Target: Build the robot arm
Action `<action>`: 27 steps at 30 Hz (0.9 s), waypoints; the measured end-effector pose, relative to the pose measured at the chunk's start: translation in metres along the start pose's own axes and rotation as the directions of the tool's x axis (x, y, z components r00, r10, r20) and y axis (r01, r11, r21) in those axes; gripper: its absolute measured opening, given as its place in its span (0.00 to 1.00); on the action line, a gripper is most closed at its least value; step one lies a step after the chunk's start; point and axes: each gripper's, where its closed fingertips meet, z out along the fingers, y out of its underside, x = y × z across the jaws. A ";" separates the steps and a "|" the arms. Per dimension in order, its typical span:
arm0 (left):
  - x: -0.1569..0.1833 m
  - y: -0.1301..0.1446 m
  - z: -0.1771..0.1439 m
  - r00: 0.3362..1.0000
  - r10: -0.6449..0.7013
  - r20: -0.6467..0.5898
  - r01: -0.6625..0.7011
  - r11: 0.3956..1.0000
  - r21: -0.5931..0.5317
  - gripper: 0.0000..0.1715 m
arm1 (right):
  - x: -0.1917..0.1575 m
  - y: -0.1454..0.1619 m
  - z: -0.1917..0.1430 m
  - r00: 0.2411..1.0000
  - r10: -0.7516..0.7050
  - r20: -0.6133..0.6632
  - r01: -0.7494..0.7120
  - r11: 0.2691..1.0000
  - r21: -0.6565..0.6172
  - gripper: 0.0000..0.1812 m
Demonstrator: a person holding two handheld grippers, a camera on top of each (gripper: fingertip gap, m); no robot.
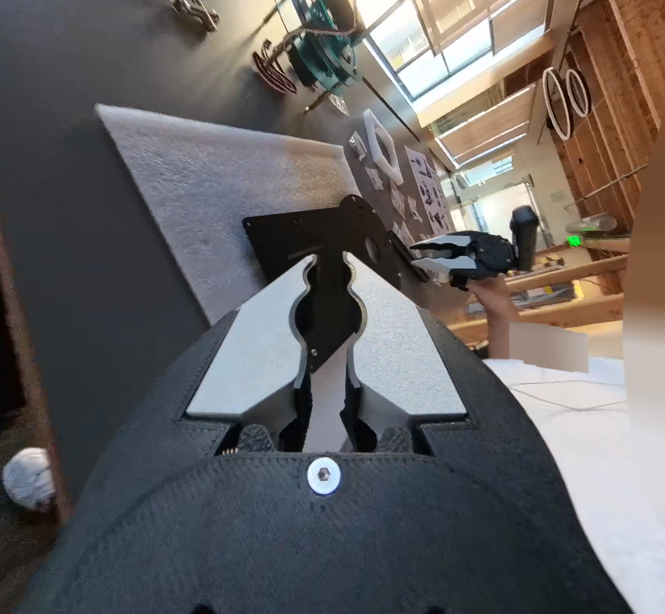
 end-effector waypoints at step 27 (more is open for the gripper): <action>-0.036 -0.032 0.017 0.898 0.293 -0.329 -0.338 0.937 -0.088 0.07 | -0.103 -0.115 0.010 0.973 -0.219 0.075 0.179 0.917 0.357 0.33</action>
